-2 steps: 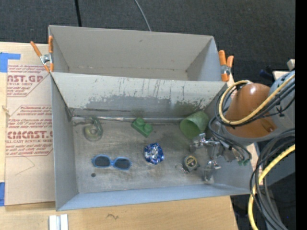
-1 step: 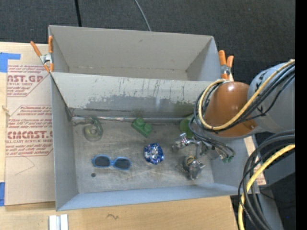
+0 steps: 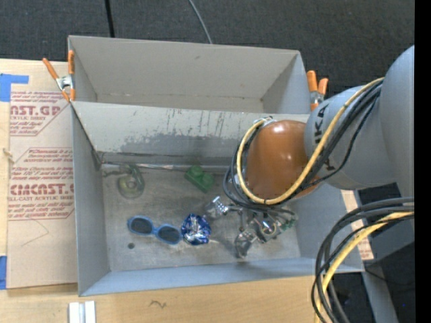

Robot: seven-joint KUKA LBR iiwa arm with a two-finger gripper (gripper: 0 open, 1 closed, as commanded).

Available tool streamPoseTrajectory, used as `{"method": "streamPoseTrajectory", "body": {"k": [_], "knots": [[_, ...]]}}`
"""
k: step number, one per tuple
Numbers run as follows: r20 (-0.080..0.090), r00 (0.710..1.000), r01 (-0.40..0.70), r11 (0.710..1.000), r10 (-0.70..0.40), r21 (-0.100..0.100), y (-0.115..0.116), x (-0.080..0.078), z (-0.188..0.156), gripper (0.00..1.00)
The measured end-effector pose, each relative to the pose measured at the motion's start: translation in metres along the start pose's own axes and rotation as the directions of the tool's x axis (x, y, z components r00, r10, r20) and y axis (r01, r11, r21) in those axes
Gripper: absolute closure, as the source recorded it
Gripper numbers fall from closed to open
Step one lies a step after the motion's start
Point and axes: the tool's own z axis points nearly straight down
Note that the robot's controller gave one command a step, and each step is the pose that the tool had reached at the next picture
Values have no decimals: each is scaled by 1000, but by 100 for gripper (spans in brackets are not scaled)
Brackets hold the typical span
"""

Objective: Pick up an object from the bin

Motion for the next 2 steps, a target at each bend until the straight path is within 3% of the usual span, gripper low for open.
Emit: {"method": "streamPoseTrajectory", "body": {"k": [1,2], "knots": [[1,995,-105,995,105,-3,67,-33,-2,0],[-10,994,-108,994,108,-3,65,-29,-3,100]]}}
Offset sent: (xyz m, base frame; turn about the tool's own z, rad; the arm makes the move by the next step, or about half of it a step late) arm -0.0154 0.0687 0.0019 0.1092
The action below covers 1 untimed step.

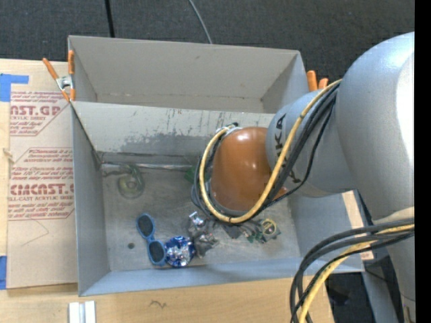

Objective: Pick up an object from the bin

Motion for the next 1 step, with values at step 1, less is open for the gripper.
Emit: {"method": "streamPoseTrajectory", "body": {"k": [1], "knots": [[8,1000,0,1000,0,2,0,-2,0,0]]}}
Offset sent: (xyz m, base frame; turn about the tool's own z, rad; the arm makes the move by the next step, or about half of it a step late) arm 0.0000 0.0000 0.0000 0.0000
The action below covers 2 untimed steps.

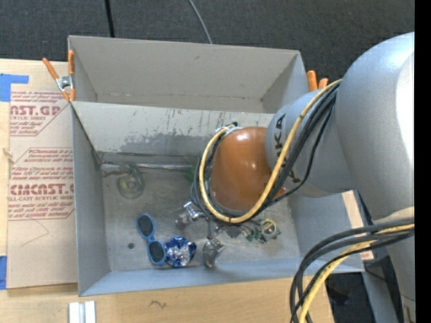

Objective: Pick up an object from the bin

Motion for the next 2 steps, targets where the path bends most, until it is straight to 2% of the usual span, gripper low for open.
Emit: {"method": "streamPoseTrajectory", "body": {"k": [1,2], "knots": [[11,993,114,993,-115,3,82,-45,1,0],[-6,994,108,994,-108,0,81,-40,1,100]]}}
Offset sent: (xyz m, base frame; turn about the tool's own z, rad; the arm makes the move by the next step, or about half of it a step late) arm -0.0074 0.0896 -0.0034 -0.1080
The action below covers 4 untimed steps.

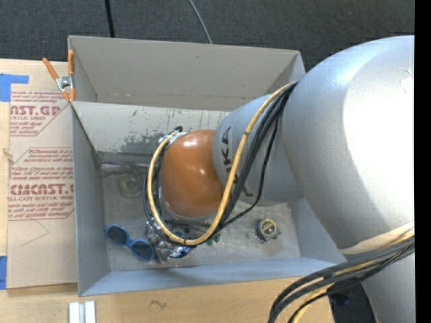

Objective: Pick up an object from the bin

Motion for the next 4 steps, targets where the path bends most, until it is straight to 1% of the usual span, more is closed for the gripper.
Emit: {"method": "streamPoseTrajectory", "body": {"k": [1,2,3,4], "knots": [[12,956,293,956,-293,5,4,-10,-156,100],[7,956,292,956,-292,1,4,-9,-153,0],[3,907,420,907,-420,-1,49,-44,3,0],[3,893,450,893,-450,6,-66,-16,-20,0]]}}
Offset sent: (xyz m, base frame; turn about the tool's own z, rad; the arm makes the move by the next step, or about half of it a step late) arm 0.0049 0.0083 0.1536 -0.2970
